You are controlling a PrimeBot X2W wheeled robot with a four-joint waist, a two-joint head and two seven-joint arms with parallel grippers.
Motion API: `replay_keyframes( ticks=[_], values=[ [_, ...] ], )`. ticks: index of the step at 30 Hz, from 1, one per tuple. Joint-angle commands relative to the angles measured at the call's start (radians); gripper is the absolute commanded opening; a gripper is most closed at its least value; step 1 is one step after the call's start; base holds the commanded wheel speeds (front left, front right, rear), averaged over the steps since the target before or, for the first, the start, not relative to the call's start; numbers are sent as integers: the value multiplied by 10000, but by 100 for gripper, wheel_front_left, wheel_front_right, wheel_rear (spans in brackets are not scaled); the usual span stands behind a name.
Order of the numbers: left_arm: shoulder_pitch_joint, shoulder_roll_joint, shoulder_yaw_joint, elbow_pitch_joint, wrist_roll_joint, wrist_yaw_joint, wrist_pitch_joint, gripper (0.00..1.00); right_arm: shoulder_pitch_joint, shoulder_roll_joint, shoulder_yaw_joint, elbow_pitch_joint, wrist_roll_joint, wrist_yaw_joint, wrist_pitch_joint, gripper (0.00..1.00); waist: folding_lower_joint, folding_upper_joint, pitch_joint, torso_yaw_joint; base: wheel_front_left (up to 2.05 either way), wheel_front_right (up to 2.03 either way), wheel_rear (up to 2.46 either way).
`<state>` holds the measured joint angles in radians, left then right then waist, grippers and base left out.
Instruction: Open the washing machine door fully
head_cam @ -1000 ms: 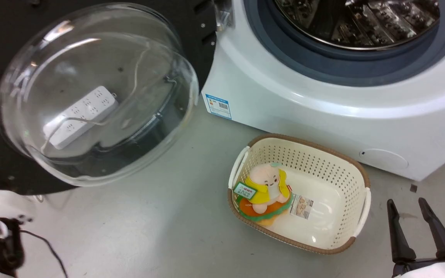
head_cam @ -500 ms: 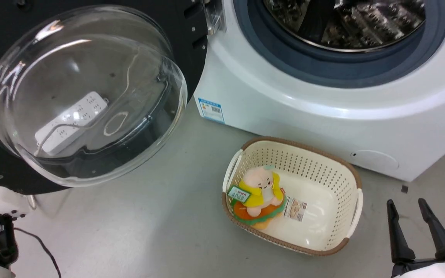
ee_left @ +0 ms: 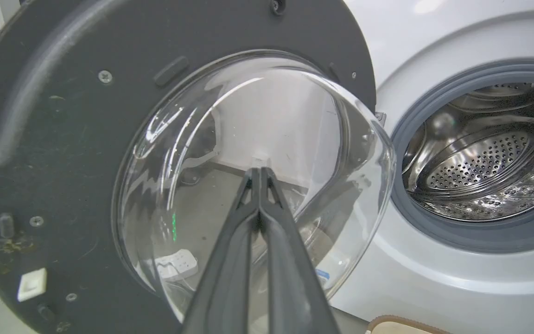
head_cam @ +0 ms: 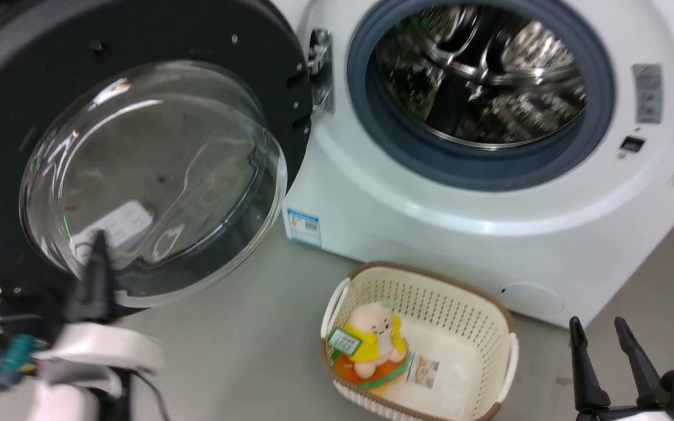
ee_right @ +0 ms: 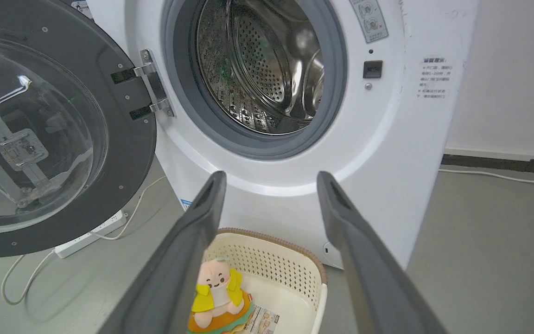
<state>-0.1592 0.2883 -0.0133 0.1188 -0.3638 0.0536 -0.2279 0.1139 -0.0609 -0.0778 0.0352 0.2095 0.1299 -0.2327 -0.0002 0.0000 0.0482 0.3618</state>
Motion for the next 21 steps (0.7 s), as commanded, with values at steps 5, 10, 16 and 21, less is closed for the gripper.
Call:
replay_keyframes(
  ticks=[5,10,16,21],
  values=[
    [856,-524,-870,-982,273,46,330,0,62,86,19,67,102,8,-192,100,2,0,-677,-686,0,0,0],
    [1483,-812,-1476,-1215,455,54,374,0,92,101,95,-41,160,8,-257,100,2,0,-816,-1210,0,0,0],
    [2017,-994,-1835,-1116,609,16,43,0,117,104,174,-203,55,8,-281,100,2,0,-825,-1910,0,0,0],
    [2348,-1135,-2069,-877,772,2,-163,0,222,105,126,-339,-69,8,-287,100,2,0,-838,-2425,0,0,0]
  ],
)
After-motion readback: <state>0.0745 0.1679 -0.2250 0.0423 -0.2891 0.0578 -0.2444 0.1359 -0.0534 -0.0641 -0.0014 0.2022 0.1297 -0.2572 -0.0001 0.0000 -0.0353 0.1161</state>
